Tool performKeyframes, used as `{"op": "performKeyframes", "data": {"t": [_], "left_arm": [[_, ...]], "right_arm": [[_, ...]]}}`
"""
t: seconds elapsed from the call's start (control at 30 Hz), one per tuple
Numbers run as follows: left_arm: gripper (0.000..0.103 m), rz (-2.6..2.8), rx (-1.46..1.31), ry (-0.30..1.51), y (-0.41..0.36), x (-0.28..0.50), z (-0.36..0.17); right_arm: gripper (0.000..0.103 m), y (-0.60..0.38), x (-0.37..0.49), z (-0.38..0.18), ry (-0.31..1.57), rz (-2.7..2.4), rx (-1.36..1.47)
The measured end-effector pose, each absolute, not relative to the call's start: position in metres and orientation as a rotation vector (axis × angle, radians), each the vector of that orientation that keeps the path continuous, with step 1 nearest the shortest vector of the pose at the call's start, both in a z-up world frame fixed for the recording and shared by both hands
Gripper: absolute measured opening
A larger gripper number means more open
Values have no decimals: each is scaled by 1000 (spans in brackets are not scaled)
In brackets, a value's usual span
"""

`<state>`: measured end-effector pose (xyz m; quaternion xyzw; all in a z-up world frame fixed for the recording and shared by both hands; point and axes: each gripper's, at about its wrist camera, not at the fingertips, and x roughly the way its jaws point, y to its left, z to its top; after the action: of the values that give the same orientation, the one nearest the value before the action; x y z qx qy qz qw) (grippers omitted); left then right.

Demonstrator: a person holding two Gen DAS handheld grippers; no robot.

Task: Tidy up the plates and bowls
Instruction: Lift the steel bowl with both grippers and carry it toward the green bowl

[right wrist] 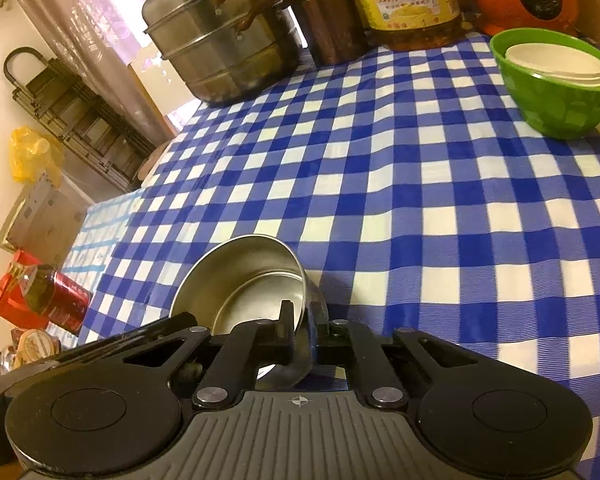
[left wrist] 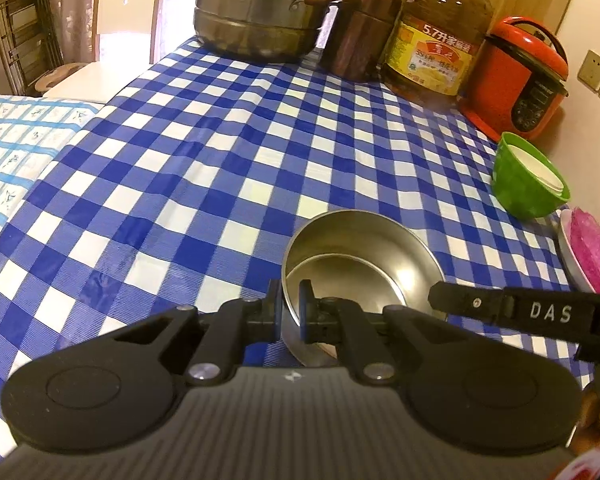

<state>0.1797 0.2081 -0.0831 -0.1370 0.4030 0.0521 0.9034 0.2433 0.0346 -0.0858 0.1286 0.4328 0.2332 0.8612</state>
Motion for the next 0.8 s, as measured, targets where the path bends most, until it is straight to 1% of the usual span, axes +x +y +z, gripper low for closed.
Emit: {"op": "performKeyframes", "data": {"t": [0.3, 0.8], "left_arm": [[7, 72, -260, 810, 183, 180, -65], [7, -42, -211, 773, 116, 201, -35]], "right_arm": [[6, 8, 236, -67, 873, 464, 292], [6, -61, 229, -40, 806, 374, 346]]}}
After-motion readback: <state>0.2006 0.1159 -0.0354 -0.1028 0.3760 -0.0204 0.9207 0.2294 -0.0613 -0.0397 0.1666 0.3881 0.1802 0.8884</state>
